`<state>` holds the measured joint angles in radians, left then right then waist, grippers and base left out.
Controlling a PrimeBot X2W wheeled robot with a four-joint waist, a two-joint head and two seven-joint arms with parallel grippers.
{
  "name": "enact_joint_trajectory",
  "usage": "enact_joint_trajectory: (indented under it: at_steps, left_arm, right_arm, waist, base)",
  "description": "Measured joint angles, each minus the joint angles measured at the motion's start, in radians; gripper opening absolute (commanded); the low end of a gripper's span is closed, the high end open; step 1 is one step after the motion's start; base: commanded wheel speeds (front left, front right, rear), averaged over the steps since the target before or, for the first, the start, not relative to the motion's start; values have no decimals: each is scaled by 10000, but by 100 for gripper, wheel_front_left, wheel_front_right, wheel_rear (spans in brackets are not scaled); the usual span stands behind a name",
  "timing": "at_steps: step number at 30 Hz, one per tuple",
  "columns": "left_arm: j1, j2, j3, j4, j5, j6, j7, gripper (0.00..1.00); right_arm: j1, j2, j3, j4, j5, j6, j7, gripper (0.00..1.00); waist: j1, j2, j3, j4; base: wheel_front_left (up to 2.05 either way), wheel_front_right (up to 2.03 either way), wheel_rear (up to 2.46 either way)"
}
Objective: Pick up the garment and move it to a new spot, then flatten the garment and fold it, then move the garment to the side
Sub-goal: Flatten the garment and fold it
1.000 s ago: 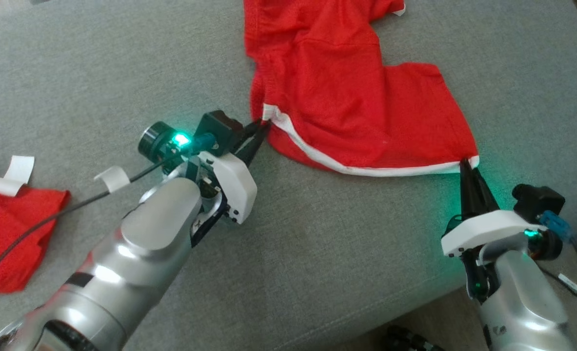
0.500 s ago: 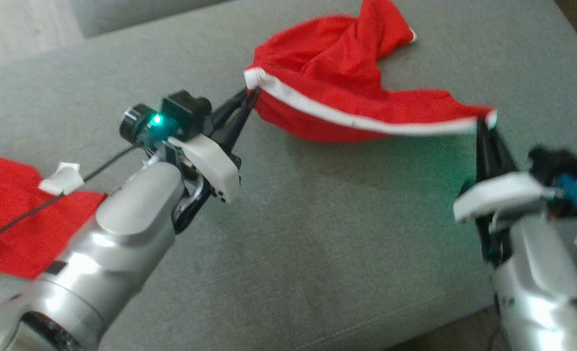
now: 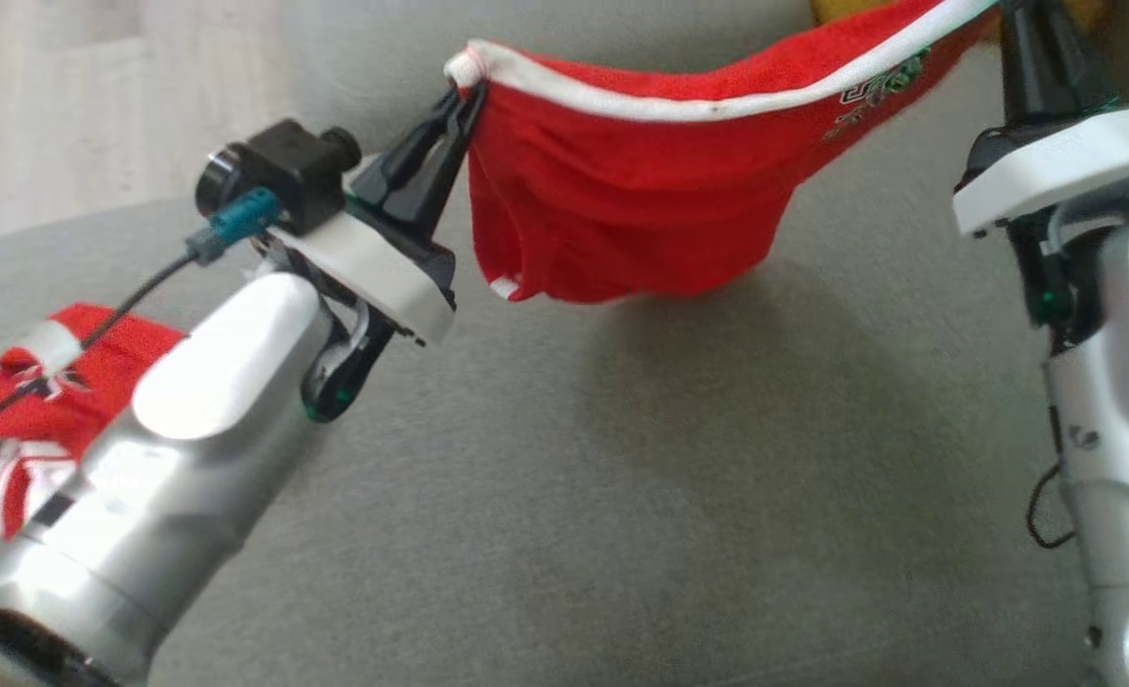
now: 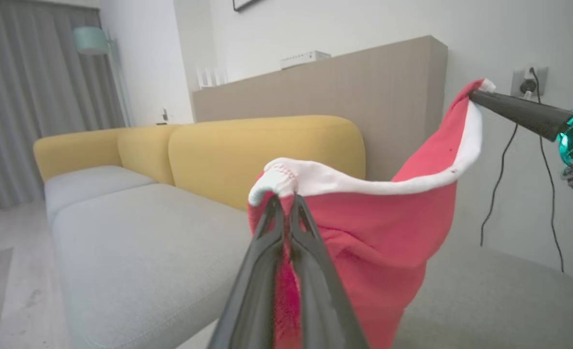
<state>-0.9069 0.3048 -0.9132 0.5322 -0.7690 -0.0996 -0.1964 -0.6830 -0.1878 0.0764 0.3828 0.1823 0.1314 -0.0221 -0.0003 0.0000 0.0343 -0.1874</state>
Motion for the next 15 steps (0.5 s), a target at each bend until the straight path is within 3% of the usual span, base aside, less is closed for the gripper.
enact_joint_trajectory:
  at_steps: [9, 15]
  left_arm:
    - [876, 1124, 40, -2631, -428, 706, 1030, 0]
    - [732, 1653, 194, -3793, -564, 1097, 1847, 0]
  right_arm:
    - [1360, -184, -79, -1350, 493, 0, 1127, 0]
    - [1481, -337, -424, -1856, 729, 0, 1858, 0]
  waist:
    - [0, 0, -271, 747]
    - [3, 0, 532, 886]
  base:
    - [0, 0, 0]
    - [0, 0, 0]
